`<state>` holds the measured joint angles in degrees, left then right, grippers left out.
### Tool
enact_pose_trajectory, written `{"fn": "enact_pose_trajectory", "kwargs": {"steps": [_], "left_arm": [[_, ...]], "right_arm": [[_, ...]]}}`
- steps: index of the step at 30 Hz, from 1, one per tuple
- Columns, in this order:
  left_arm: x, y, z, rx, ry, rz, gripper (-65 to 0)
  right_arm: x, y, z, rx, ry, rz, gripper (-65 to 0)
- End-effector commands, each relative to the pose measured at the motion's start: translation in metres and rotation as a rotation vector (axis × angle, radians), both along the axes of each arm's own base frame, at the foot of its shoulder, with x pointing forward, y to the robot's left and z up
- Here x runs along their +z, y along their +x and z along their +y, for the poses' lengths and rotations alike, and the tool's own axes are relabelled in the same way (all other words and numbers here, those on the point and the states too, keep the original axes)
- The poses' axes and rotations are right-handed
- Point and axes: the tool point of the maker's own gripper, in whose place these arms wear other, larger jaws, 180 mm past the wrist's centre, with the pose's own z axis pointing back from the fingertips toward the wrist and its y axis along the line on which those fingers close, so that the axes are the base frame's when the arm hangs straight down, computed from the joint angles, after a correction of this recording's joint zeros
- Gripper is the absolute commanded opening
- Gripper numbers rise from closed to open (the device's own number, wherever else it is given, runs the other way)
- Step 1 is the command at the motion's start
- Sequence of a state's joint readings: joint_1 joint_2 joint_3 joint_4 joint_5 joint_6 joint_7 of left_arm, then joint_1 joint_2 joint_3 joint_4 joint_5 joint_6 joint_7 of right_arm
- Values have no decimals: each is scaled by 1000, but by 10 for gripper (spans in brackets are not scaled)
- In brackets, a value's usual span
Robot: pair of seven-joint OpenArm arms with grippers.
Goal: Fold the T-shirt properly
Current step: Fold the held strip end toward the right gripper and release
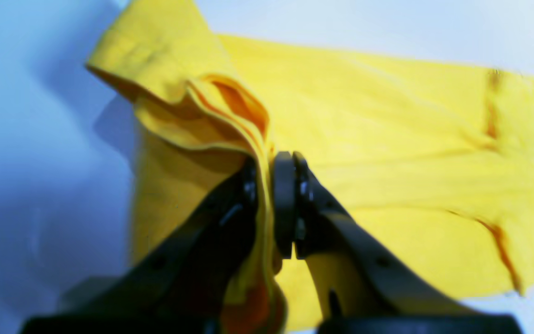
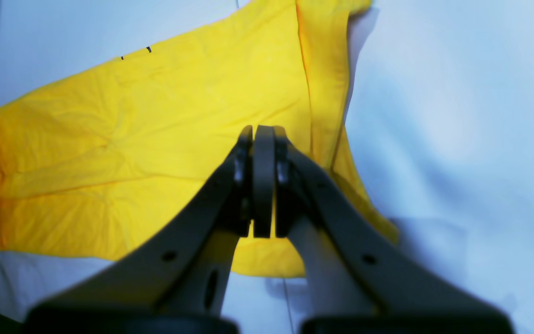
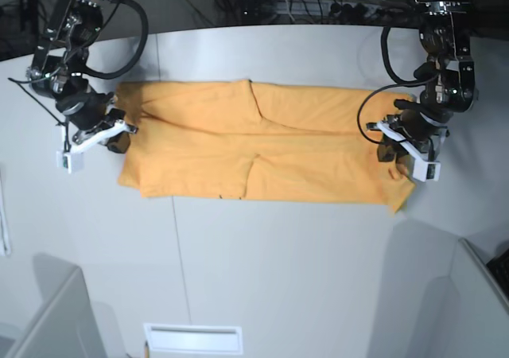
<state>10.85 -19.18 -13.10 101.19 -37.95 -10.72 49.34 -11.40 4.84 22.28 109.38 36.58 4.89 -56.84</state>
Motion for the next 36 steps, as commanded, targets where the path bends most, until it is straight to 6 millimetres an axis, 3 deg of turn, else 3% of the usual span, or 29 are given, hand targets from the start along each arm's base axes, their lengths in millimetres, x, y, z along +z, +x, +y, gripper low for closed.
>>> {"fn": "enact_pose_trajectory", "kwargs": {"steps": [1, 5, 22, 36], "left_arm": [[13, 8, -5, -26, 1, -47, -650], [11, 13, -37, -97, -29, -46, -650], [11, 19, -138, -243, -164, -37, -650], [3, 11, -177, -330, -197, -4, -650]], "right_arm": [[11, 6, -3, -6, -6, -42, -650], [11, 7, -3, -6, -6, -43, -650], [10, 6, -4, -10, -4, -37, -650], [9, 5, -5, -11, -6, -36, -650]]}}
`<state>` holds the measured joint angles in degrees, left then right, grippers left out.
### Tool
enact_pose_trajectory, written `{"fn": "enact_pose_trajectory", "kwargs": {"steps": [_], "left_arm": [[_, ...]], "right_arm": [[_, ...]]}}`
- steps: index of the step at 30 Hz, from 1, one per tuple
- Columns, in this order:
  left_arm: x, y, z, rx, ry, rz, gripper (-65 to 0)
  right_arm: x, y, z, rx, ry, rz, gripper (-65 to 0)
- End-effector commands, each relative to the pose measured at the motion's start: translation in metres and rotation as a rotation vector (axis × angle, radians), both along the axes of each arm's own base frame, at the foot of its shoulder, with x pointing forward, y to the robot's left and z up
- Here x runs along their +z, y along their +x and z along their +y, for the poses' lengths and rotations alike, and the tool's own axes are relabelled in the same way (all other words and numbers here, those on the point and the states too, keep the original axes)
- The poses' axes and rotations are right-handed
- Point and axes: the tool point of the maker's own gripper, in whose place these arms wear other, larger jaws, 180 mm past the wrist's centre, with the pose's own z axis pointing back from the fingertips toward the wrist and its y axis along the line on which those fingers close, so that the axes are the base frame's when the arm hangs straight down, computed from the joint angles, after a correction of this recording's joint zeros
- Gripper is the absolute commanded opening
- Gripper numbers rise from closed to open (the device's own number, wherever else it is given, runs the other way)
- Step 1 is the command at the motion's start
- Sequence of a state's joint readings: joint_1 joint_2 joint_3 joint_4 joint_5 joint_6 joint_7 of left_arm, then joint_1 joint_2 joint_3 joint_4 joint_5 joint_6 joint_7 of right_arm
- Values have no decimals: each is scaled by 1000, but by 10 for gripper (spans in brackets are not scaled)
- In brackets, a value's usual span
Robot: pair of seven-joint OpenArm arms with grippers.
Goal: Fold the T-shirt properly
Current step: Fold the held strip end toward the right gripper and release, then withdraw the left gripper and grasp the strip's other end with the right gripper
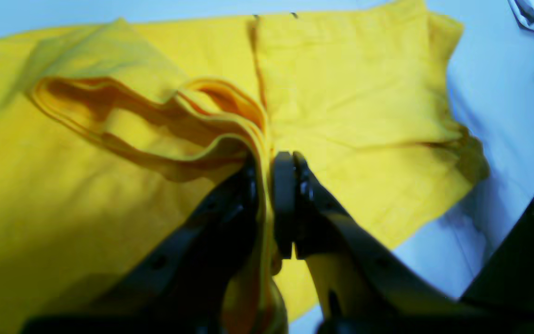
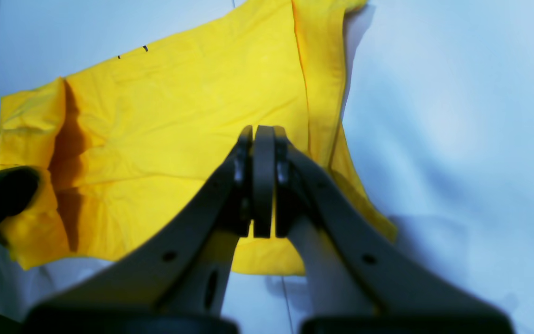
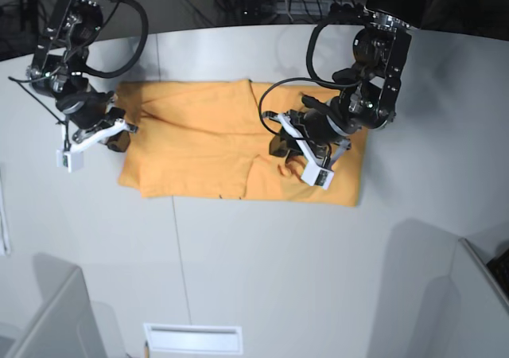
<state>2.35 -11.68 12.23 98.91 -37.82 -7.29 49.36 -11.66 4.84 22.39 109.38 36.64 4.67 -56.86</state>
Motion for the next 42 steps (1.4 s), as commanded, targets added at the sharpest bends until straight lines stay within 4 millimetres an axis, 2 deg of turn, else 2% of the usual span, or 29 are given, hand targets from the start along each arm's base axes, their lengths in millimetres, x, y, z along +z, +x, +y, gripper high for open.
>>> {"fn": "enact_pose_trajectory", "kwargs": {"steps": [1, 10, 19, 25, 28, 29, 33, 36, 39, 42], "left_arm": [[13, 9, -2, 7, -24, -44, -650], [14, 12, 1, 15, -24, -49, -650], [-16, 9, 9, 33, -1, 36, -650], [-17, 9, 9, 36, -2, 39, -650], [-16, 9, 1, 37, -21, 42, -650], [-16, 9, 0, 37, -24, 42, -625], [-13, 9, -14, 33, -58, 44, -426], [-12, 5, -27, 6, -70, 46, -329], [-10, -1, -47, -67, -66, 41, -278], [-12, -10, -69, -146, -59, 47, -276]], "right_arm": [[11, 7, -4, -6, -8, -43, -650], [11, 8, -4, -7, -6, -45, -650], [12, 8, -4, -8, -6, -46, -650], [12, 9, -3, -5, -5, -45, -650], [12, 9, -2, -4, -5, -45, -650], [11, 9, -2, -2, -4, -45, -650], [11, 9, -1, -1, -4, -45, -650], [11, 9, -1, -1, -4, -45, -650], [12, 9, -3, -7, -5, -45, -650], [12, 9, -3, -7, -5, -47, -650]]}}
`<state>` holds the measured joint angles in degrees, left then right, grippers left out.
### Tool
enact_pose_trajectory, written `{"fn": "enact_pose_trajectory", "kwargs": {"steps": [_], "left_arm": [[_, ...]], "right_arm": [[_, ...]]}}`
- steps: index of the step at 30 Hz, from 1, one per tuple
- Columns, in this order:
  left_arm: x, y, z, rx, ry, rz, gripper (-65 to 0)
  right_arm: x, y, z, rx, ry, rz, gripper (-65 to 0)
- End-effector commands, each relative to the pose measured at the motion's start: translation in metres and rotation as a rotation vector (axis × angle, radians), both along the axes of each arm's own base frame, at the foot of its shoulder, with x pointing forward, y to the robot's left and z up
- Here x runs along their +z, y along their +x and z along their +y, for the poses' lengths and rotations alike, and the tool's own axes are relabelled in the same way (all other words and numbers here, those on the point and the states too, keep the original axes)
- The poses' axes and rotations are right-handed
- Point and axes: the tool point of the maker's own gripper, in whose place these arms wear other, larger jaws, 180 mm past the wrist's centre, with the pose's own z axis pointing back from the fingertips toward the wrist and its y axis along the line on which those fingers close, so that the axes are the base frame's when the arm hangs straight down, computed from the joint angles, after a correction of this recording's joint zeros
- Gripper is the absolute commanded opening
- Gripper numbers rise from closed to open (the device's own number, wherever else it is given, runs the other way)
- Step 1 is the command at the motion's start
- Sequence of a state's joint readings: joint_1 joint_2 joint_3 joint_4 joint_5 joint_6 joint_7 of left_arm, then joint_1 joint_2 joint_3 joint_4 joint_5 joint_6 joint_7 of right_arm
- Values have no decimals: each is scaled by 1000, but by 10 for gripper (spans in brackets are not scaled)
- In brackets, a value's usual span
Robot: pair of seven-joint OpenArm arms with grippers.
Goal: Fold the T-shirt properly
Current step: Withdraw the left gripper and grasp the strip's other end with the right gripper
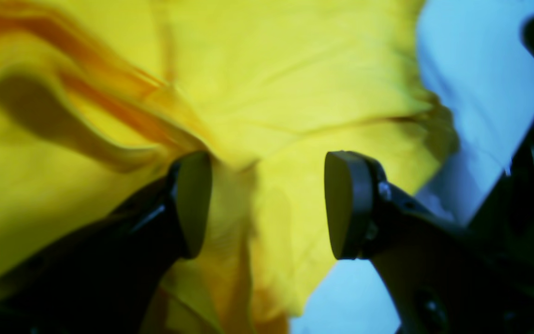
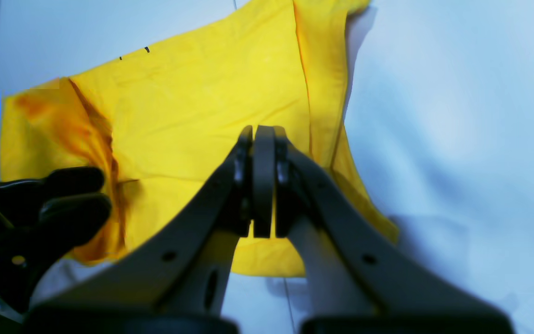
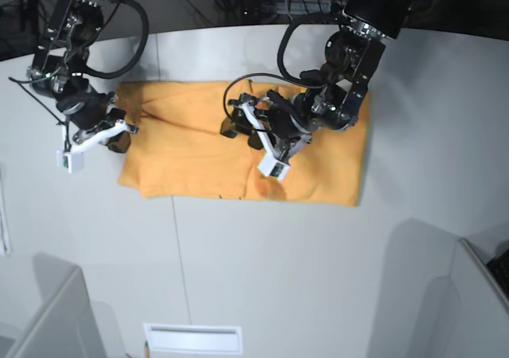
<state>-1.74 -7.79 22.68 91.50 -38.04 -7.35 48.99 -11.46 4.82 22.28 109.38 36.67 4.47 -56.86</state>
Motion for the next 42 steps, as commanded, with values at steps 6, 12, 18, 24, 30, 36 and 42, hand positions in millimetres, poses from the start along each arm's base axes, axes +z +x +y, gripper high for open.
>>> {"fn": "enact_pose_trajectory", "kwargs": {"steps": [6, 12, 18, 24, 30, 36, 42], "left_arm": [[16, 0, -28, -51, -52, -36, -281], [55, 15, -21, -27, -91, -146, -285], [73, 32, 66, 250, -89, -198, -428], [58, 25, 190, 585, 18, -176, -650], [43, -11, 270, 761, 134, -130, -650], [42, -31, 310, 806, 221, -118, -650], [45, -31, 315, 798, 241, -125, -650]], "right_arm": [[11, 8, -4, -5, -6, -45, -650], [14, 15, -6, -8, -6, -57, -650], [-4, 23, -15, -42, 32, -5, -650], [-25, 26, -30, -100, 273, 121, -267], [-40, 32, -51, -142, 421, 167, -281], [-48, 33, -62, -126, 354, 192, -276], [-79, 17, -47, -49, 306, 253, -276]]}}
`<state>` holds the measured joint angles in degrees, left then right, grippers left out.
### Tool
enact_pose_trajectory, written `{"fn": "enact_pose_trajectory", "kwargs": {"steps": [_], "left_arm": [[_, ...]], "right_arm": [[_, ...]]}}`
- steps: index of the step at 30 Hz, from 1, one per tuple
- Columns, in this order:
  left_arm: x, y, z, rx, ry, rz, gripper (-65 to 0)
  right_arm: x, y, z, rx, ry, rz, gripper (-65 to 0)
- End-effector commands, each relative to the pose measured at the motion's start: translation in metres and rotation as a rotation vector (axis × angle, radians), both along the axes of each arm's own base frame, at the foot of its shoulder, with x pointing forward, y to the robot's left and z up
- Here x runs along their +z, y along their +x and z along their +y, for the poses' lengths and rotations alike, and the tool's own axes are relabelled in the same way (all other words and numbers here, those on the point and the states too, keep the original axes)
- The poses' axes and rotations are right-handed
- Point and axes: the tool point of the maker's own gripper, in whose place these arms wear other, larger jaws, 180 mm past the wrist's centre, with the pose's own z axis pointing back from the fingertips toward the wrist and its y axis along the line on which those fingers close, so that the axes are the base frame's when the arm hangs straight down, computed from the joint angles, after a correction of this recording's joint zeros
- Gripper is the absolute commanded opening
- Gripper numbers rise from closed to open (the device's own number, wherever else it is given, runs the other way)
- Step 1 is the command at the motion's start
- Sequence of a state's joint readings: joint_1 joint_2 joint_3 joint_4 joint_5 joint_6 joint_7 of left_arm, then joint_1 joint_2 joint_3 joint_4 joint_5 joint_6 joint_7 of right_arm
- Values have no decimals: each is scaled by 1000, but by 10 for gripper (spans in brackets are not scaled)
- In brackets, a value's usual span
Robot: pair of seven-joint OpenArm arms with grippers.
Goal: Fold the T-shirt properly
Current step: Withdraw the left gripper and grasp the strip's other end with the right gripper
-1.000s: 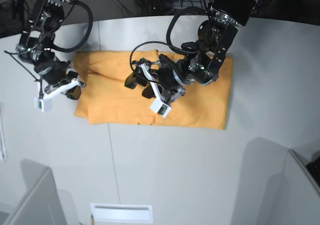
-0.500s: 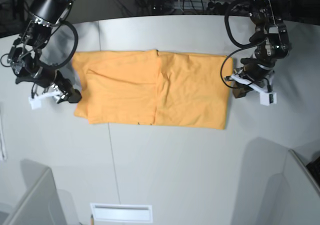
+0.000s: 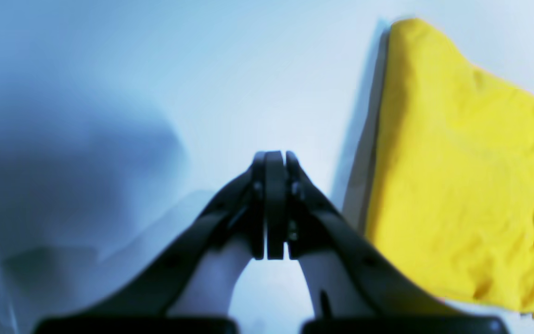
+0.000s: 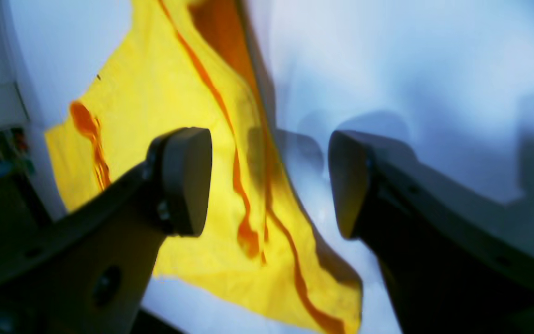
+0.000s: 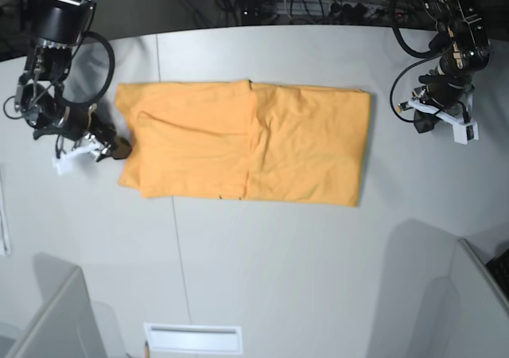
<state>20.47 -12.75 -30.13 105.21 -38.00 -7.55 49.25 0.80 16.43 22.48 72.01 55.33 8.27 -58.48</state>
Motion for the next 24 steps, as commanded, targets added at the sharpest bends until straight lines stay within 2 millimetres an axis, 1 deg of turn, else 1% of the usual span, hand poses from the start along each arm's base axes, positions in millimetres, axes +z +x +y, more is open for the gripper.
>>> {"fn": "enact_pose_trajectory", "kwargs": {"steps": [1, 5, 7, 9, 13, 15, 19, 21, 24], "left_arm": [[13, 9, 4, -7, 18, -49, -650], [14, 12, 2, -9, 13, -57, -650], [18, 20, 0, -12, 10, -76, -650], [20, 23, -1, -13, 8, -85, -650], [24, 30, 0, -11, 6, -103, -650], [16, 28, 3, 0, -4, -83, -650], [2, 30, 9, 26, -27, -51, -650], [-5, 29, 12, 36, -35, -36, -650], [-7, 35, 15, 44, -39, -36, -650]], "right_arm": [[0, -4, -3, 29, -26, 2, -276], [-7, -17, 26, 118, -17, 12, -278], [-8, -21, 43, 153, -8, 7, -279], [-9, -23, 51, 171, -2, 7, -279], [-10, -24, 58, 175, 13, 11, -281], [-11, -24, 61, 180, 19, 12, -281], [-13, -24, 75, 223, 20, 14, -282], [-13, -24, 75, 221, 20, 12, -282], [-11, -16, 73, 206, 17, -4, -287]]}}
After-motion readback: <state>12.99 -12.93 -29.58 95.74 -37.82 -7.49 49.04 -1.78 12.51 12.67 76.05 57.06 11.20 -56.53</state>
